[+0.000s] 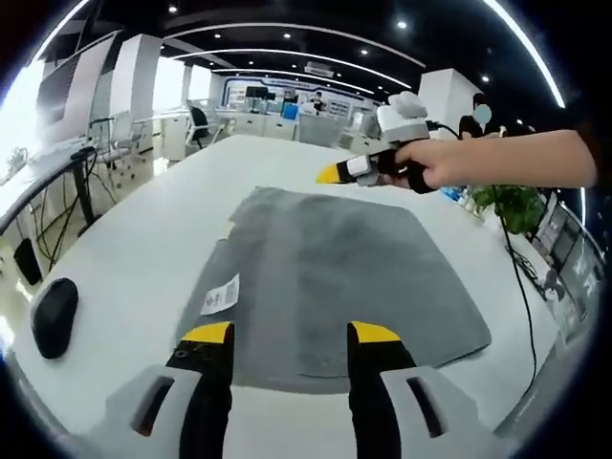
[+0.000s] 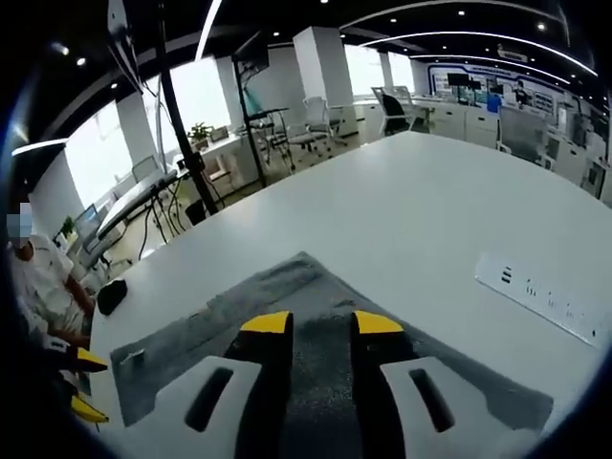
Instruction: Fold the towel on the table until its edges align and the towel forms a compact rectangular stack.
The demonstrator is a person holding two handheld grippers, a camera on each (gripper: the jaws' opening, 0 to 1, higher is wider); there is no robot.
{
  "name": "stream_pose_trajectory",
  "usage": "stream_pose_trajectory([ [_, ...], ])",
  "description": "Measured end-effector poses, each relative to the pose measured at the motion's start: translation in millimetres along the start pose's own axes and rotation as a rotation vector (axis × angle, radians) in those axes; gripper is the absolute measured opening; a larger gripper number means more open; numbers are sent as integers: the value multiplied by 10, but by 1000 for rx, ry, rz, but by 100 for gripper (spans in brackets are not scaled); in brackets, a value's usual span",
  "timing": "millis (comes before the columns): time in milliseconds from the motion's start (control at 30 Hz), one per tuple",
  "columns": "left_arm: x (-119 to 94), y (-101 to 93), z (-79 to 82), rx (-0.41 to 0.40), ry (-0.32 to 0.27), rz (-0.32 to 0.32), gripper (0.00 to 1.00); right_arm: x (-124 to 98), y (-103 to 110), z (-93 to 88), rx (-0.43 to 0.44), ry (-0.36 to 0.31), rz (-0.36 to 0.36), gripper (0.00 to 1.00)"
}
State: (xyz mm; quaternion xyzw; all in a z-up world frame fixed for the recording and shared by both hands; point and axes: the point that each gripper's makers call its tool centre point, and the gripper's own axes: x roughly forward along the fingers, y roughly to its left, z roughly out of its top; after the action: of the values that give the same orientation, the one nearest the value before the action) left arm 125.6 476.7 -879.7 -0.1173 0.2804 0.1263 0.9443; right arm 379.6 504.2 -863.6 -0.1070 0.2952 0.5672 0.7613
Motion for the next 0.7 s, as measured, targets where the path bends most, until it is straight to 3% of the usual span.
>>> stream_pose_trajectory([
  [333,57,-255,42,34,11,-55,50,-188,-226,-85,12,7,-37,22],
  [700,159,-873,-16,108,40,-187,50,-364,-415,-252,19,33,-63,23],
])
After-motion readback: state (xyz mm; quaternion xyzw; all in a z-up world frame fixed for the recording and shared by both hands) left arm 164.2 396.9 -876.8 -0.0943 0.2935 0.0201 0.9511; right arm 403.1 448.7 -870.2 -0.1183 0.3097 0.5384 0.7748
